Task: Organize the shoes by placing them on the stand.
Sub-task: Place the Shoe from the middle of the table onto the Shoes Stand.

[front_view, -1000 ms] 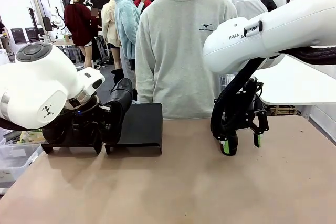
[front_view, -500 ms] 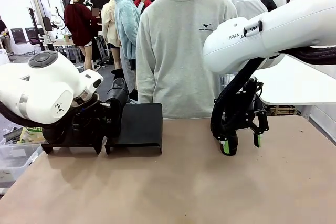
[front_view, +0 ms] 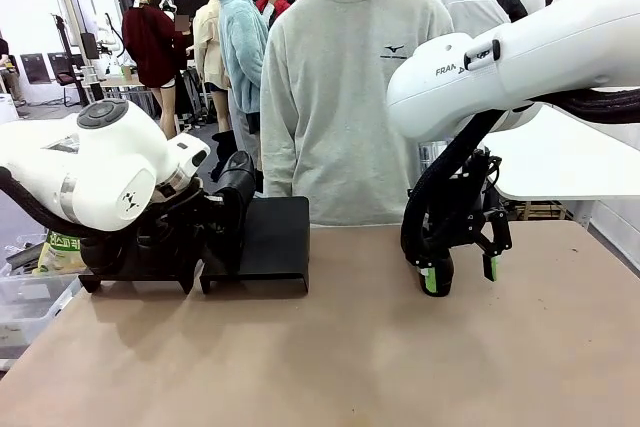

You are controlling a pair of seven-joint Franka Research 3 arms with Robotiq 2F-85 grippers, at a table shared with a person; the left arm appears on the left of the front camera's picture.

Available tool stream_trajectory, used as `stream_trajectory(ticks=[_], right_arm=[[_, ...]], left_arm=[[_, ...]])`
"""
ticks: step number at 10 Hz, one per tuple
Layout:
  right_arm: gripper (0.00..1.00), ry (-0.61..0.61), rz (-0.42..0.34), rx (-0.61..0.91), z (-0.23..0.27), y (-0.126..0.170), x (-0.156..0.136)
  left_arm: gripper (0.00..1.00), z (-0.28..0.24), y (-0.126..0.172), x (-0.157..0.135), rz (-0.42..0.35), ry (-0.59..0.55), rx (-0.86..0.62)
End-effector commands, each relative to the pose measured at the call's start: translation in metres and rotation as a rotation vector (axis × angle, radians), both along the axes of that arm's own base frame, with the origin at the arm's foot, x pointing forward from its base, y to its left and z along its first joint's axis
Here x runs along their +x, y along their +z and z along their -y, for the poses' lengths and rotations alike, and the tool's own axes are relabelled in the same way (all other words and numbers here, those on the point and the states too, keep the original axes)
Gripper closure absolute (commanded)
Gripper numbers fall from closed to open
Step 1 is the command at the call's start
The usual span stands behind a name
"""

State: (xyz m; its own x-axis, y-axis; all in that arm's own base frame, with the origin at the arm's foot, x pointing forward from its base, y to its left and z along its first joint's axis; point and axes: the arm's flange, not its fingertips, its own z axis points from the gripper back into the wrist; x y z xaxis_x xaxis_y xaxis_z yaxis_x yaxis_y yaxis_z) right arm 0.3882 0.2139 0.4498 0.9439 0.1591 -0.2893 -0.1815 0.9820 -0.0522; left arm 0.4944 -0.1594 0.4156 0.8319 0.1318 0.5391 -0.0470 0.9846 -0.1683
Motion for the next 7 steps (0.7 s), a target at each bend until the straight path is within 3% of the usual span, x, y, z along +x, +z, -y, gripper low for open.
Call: stream_trajectory(ticks=[1, 7], right_arm=[[0.0, -0.01, -0.003, -0.01, -0.0009, 0.0015, 0.0016], [0.0, -0.01, -0.003, -0.01, -0.0009, 0.0015, 0.0016]], left_arm=[[1.0, 0.0076, 0.0012, 0.0135, -0.046, 0.021, -0.021], [1.0, 0.0117, 0.0035, 0.0187, -0.094, 0.052, -0.025]])
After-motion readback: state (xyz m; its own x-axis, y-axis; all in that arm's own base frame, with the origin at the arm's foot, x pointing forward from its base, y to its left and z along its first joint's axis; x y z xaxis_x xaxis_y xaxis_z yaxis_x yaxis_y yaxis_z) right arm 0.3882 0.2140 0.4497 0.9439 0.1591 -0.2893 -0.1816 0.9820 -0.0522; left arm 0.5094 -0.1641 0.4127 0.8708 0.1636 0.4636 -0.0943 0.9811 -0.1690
